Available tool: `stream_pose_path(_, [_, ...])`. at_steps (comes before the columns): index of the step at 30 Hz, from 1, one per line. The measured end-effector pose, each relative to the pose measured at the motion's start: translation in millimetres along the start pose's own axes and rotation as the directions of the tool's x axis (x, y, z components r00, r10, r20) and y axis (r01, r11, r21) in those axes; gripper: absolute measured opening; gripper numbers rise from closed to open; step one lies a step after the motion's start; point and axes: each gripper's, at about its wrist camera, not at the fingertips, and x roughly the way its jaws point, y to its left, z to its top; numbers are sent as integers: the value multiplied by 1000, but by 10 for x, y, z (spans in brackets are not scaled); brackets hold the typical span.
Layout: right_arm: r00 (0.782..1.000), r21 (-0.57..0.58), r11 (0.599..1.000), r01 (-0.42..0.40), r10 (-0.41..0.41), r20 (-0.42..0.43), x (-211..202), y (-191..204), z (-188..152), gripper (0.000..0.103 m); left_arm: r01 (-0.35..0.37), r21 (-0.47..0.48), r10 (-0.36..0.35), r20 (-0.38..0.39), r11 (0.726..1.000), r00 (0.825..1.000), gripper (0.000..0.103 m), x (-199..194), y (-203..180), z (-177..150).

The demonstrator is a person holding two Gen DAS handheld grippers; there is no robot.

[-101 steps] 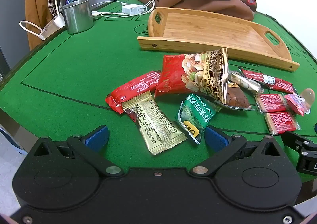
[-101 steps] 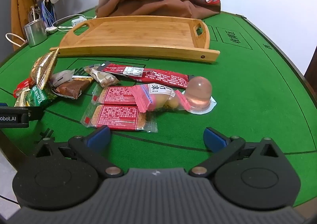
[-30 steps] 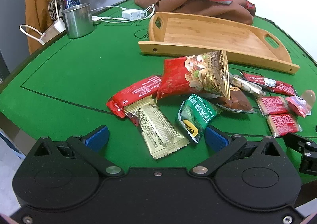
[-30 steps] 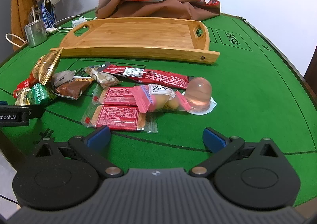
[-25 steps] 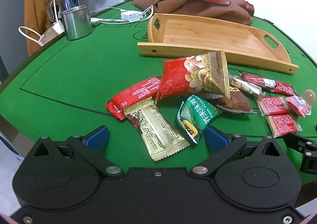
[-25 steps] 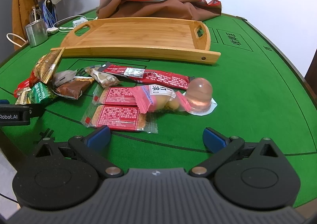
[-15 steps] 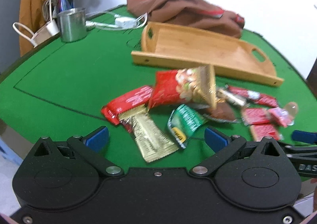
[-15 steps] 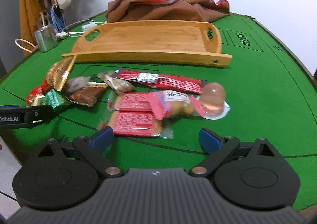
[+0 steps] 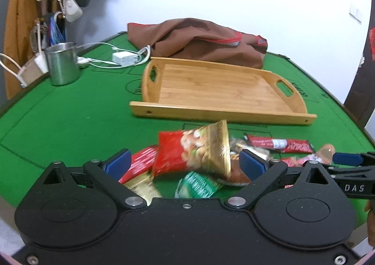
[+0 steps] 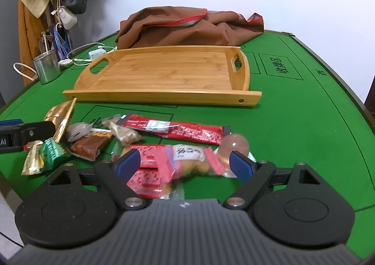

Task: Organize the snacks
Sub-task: 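Grasp the red-and-gold nut bag with left tool while right tool grasps pink pastry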

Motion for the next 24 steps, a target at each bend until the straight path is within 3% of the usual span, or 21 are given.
stream_pose_path(4, [1000, -8, 1000, -11, 11, 0, 30, -16, 28, 90, 38, -38, -39, -27, 999, 999, 99, 180, 27, 56])
stream_pose_path(8, [1000, -21, 999, -29, 29, -4, 45, 0, 34, 81, 50, -56, -52, -37, 997, 998, 97, 252, 43, 46])
stream_pose_path(12, [999, -12, 999, -38, 38, -23, 76, -8, 19, 76, 36, -58, -40, -62, 998, 997, 80, 311, 51, 37])
stream_pose_path(24, [998, -6, 999, -54, 54, -31, 195, -40, 27, 73, 36, -79, -43, -83, 996, 996, 81, 390, 82, 21])
